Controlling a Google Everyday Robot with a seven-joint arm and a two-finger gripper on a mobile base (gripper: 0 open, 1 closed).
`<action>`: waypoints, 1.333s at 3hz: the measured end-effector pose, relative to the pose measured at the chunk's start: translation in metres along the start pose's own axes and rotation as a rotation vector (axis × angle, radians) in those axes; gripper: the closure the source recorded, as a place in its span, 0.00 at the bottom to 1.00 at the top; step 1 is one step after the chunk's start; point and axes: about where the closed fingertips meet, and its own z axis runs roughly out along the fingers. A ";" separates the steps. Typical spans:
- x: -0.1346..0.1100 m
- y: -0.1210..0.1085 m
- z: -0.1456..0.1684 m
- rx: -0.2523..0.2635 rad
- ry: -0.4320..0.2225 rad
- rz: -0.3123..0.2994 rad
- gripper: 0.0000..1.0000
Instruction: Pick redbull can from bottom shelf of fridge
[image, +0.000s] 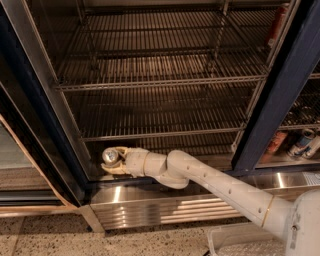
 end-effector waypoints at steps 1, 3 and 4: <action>-0.015 0.034 -0.002 -0.080 0.010 0.009 1.00; -0.017 0.048 -0.005 -0.098 0.014 0.024 1.00; -0.044 0.067 -0.022 -0.122 0.027 -0.001 1.00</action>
Offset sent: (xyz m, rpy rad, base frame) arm -0.0283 0.0069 0.0028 -0.0234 0.0204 0.0577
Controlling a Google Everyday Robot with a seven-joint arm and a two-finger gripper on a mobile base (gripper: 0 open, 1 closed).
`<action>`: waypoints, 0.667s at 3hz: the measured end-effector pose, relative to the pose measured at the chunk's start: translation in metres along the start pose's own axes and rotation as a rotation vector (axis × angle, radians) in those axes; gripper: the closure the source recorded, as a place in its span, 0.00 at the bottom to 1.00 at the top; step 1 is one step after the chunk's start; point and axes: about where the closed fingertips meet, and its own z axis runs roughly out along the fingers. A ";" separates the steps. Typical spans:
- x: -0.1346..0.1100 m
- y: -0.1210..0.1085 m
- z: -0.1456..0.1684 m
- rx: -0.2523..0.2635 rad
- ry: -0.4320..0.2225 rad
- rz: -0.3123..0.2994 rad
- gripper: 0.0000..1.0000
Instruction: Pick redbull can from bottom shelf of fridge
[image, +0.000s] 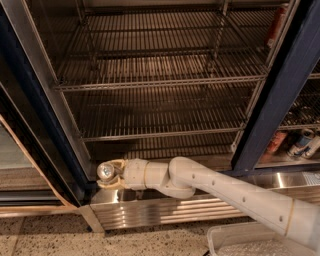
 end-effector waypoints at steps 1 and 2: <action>-0.039 0.013 -0.023 -0.029 0.021 -0.059 1.00; -0.075 -0.008 -0.058 -0.014 0.066 -0.149 1.00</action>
Offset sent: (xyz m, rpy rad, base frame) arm -0.0152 -0.0932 0.1458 -0.1777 -0.2585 -0.0253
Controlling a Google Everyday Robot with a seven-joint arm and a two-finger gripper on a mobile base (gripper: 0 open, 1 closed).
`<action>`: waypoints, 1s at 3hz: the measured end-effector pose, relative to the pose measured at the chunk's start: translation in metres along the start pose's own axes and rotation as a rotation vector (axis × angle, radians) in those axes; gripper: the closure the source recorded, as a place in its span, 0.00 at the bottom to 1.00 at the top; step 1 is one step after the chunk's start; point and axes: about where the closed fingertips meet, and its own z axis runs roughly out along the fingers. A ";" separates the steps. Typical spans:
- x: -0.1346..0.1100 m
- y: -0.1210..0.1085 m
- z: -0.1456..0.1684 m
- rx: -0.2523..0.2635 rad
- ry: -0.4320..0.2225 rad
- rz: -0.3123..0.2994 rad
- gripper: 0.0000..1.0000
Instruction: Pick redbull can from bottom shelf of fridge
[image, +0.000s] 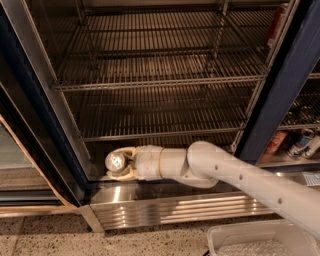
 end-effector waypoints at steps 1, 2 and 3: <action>-0.028 -0.039 -0.033 -0.014 0.062 -0.107 1.00; -0.050 -0.062 -0.044 -0.025 0.119 -0.191 1.00; -0.055 -0.064 -0.044 -0.027 0.125 -0.204 1.00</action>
Offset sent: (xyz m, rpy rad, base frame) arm 0.0419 -0.0511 0.1224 -0.2560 -0.2609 -0.0097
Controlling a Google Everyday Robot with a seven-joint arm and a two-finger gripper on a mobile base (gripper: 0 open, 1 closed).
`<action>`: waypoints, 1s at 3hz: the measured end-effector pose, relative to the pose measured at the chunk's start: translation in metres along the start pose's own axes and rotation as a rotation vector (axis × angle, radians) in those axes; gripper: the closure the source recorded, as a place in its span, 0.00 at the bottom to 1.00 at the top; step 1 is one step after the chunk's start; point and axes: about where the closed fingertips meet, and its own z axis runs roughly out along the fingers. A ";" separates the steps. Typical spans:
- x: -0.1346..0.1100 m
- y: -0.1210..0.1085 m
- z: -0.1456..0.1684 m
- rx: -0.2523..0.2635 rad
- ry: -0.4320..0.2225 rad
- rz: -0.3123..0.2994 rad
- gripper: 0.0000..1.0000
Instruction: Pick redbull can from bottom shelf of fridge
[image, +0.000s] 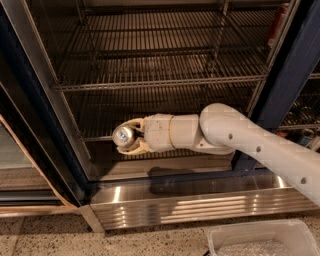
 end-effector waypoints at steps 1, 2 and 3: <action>0.000 0.000 0.000 0.000 0.000 0.000 1.00; -0.005 -0.020 -0.009 -0.031 -0.011 -0.038 1.00; -0.016 -0.060 -0.016 -0.109 -0.026 -0.074 1.00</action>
Offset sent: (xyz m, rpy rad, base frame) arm 0.0380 -0.0267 0.0601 -0.0570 -0.0777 0.1265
